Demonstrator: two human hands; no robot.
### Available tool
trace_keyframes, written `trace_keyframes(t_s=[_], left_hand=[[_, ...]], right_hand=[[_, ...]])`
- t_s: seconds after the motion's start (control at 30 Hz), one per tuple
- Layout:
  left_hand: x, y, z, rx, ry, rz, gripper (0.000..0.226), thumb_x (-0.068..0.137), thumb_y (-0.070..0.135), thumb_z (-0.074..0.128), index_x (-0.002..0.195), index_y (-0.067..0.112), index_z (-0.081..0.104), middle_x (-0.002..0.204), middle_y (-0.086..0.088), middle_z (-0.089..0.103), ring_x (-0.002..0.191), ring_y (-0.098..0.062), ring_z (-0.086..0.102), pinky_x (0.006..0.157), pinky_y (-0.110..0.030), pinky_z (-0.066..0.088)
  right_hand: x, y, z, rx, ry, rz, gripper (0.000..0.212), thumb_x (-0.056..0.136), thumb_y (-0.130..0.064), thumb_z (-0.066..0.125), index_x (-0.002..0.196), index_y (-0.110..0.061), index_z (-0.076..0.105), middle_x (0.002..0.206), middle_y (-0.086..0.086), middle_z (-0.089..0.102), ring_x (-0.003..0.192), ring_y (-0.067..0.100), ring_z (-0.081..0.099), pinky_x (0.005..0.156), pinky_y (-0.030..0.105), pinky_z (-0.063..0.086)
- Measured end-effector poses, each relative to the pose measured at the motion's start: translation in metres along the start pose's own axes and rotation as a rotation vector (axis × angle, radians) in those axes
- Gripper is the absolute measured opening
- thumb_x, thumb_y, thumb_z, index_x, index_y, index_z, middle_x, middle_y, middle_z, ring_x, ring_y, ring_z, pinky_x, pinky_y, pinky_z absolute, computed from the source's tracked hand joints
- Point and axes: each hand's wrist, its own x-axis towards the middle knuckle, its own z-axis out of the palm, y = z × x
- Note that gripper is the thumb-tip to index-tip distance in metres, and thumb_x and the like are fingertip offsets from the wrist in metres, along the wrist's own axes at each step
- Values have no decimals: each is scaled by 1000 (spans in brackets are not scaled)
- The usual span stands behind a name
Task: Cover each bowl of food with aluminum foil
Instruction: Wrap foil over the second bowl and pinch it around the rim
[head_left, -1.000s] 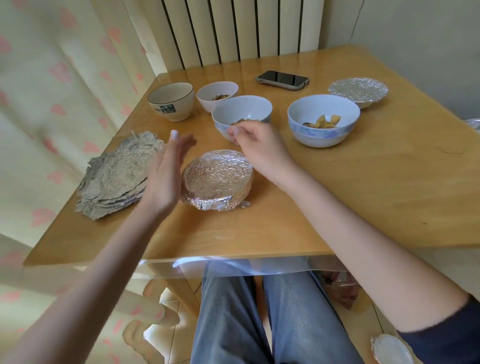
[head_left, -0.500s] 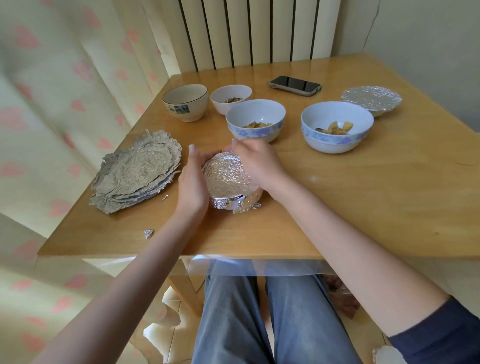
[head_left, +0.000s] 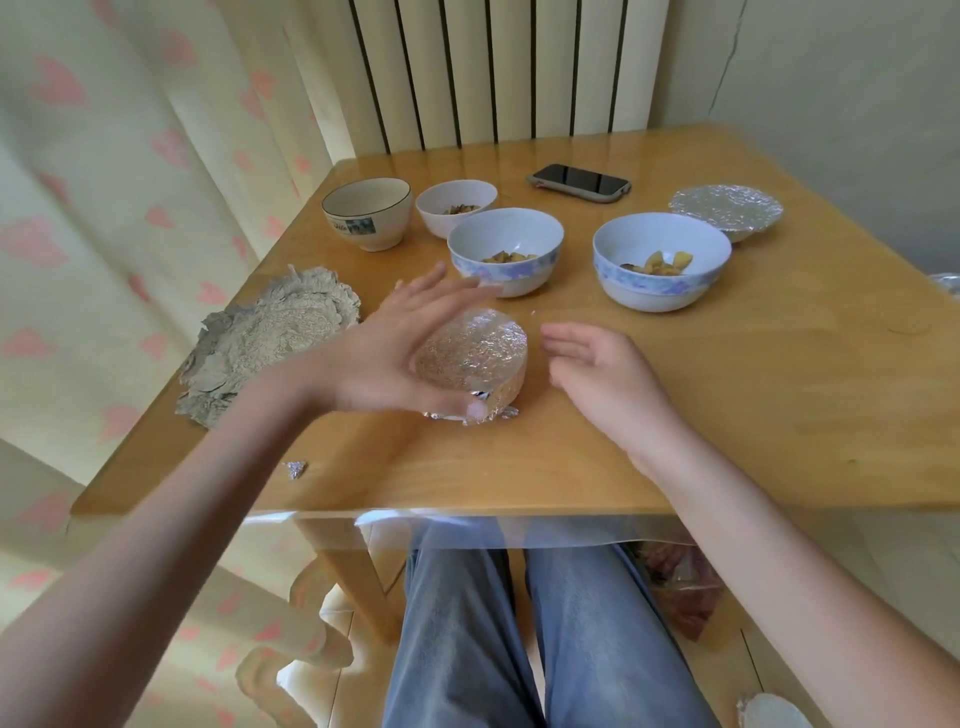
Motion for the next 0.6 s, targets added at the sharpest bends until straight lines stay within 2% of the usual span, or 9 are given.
trace_keyframes(t_s=[0.03, 0.13, 0.2, 0.27, 0.33, 0.4, 0.47, 0.6], left_hand=[[7, 4, -2, 99, -76, -7, 100, 56, 80, 58, 140, 62, 8, 160, 23, 0, 147, -4, -15, 120, -42, -4], [27, 16, -2, 279, -234, -67, 108, 47, 81, 61, 140, 67, 6, 162, 14, -7, 148, -15, -17, 118, -54, -5], [35, 18, 1, 337, -289, -112, 102, 50, 73, 62, 138, 67, 11, 162, 11, 0, 149, -18, -9, 117, -60, 4], [38, 19, 3, 337, -298, -131, 93, 54, 64, 64, 135, 64, 18, 155, 12, 12, 145, -18, 6, 112, -56, 21], [38, 19, 6, 350, -282, -139, 85, 63, 52, 71, 132, 59, 21, 145, 13, 18, 137, -17, 15, 104, -50, 31], [39, 20, 8, 369, -263, -141, 81, 69, 44, 74, 131, 54, 23, 139, 12, 21, 131, -16, 18, 99, -46, 34], [40, 21, 8, 360, -239, -167, 79, 69, 44, 75, 130, 52, 25, 131, 12, 23, 125, -18, 22, 96, -45, 36], [44, 22, 3, 332, -186, -435, 77, 74, 51, 67, 136, 42, 22, 128, 0, 28, 118, -30, 28, 86, -42, 36]], right_hand=[[-4, 2, 0, -65, -15, -21, 48, 84, -1, 53, 130, -13, 55, 128, 3, 59, 110, 9, 57, 99, 22, 42], [-12, 7, 5, -170, -27, -78, 53, 81, -5, 67, 131, -10, 52, 124, 3, 58, 105, 13, 57, 94, 27, 48], [-13, 10, 6, -158, -35, -95, 52, 79, -4, 71, 128, -9, 53, 120, 5, 58, 103, 12, 56, 93, 25, 49], [-13, 11, 5, -122, -47, -98, 50, 80, -3, 71, 127, -7, 55, 119, 6, 58, 102, 11, 56, 91, 21, 48], [-12, 12, 3, -93, -53, -97, 47, 80, -2, 70, 125, -8, 57, 119, 5, 59, 103, 10, 56, 90, 18, 47], [-12, 13, 2, -77, -53, -92, 45, 81, -3, 70, 124, -10, 58, 120, 4, 60, 105, 10, 56, 90, 17, 46], [-12, 12, 2, -70, -66, -90, 46, 81, -4, 70, 125, -10, 57, 120, 3, 60, 106, 10, 57, 92, 18, 46], [-7, 10, -5, -41, -76, -84, 50, 80, -1, 71, 125, -14, 55, 118, 4, 59, 108, 13, 58, 94, 20, 47]])
